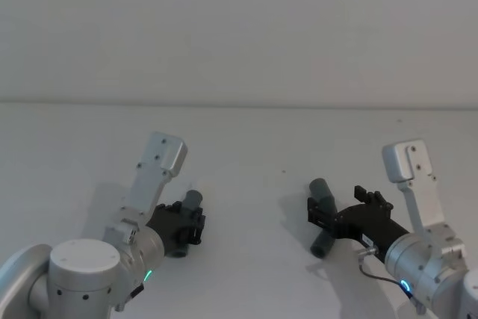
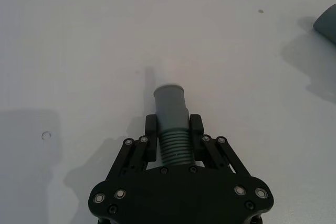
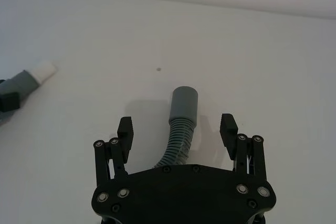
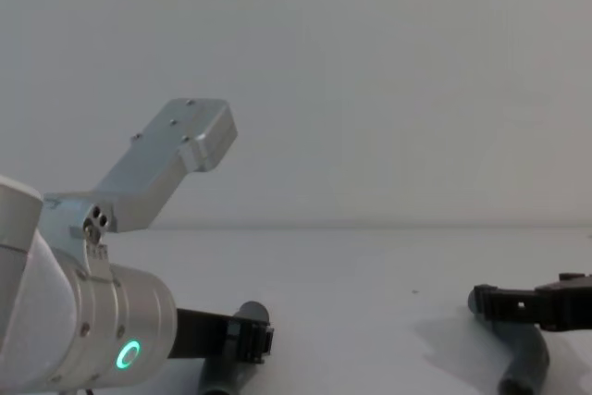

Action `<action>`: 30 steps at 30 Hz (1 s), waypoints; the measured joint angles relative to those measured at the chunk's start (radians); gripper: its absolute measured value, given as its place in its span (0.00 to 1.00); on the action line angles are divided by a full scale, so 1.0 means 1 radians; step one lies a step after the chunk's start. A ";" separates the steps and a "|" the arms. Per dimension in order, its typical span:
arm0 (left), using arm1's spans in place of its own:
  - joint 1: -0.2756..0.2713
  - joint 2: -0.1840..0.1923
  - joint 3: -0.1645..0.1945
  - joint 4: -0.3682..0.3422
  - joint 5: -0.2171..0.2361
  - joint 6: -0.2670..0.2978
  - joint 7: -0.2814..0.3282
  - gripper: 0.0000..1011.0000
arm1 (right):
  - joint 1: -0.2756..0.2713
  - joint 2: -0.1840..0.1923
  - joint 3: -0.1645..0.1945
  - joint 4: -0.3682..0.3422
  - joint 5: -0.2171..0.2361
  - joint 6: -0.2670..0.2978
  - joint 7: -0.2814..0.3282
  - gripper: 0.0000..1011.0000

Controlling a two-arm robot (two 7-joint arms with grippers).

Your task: Use both hands to pick up one end of the pipe from the table, align the ends, and insert them.

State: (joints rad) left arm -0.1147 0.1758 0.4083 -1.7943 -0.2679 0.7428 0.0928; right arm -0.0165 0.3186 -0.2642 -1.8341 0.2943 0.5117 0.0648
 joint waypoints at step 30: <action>0.000 0.000 0.000 0.000 0.000 0.000 0.000 0.35 | 0.065 -0.037 0.001 0.122 -0.038 0.004 0.002 0.99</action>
State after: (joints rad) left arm -0.1147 0.1757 0.4083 -1.7943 -0.2679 0.7427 0.0927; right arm 0.0487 0.2812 -0.2634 -1.7116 0.2562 0.5156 0.0667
